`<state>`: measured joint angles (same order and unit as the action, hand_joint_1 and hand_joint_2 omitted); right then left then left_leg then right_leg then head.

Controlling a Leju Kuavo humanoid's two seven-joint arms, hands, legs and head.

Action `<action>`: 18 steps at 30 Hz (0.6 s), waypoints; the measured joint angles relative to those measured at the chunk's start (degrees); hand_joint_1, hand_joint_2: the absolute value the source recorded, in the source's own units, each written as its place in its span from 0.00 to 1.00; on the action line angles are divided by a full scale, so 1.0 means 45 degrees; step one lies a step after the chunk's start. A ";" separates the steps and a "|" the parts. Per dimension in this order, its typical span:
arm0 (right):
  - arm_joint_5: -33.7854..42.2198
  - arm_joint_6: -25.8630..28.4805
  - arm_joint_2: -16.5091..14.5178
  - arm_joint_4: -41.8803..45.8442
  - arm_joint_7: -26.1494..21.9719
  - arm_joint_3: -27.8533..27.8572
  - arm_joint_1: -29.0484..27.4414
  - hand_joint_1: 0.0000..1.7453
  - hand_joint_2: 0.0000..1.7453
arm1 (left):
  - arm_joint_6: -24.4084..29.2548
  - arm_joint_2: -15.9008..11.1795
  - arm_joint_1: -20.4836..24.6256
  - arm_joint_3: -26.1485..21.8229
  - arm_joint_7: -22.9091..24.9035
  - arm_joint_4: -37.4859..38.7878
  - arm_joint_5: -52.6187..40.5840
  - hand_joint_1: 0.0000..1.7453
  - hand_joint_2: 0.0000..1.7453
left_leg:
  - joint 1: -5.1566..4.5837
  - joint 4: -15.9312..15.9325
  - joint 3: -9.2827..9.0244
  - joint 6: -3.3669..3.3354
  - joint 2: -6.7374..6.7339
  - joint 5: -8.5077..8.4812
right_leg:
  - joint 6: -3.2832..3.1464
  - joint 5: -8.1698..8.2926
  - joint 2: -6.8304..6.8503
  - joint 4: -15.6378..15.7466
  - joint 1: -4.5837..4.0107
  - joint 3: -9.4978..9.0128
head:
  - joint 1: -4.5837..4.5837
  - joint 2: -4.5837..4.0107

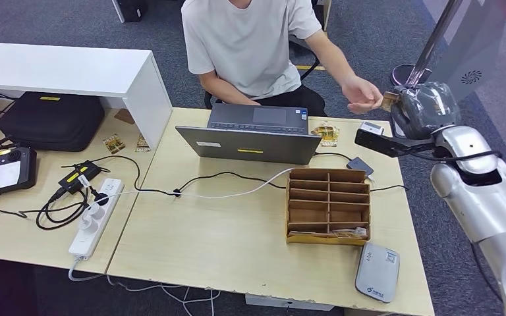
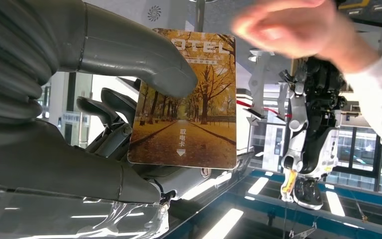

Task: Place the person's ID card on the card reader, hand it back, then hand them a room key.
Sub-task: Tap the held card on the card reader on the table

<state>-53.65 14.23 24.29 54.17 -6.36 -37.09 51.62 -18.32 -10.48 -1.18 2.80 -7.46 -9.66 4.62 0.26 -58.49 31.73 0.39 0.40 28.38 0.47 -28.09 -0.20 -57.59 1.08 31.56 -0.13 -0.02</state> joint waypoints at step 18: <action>0.0901 0.3128 0.2841 0.7452 -0.0861 0.4213 -0.9220 1.00 1.00 | 0.0652 0.0260 -0.0477 -0.0363 0.0265 0.0067 0.0981 0.00 1.00 | 0.0004 -0.0021 -0.0029 -0.0021 0.0121 0.0020 | 0.0019 -0.0027 0.0126 0.0022 -0.0004 0.0014 | -0.0002 0.0000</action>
<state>-49.59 28.30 37.08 87.71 -10.23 -18.13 10.13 -15.39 -9.31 -3.33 1.16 -6.27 -9.36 9.03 0.28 -58.59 31.60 0.30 0.95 28.47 0.56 -28.21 0.37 -57.49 1.07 31.63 -0.14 -0.02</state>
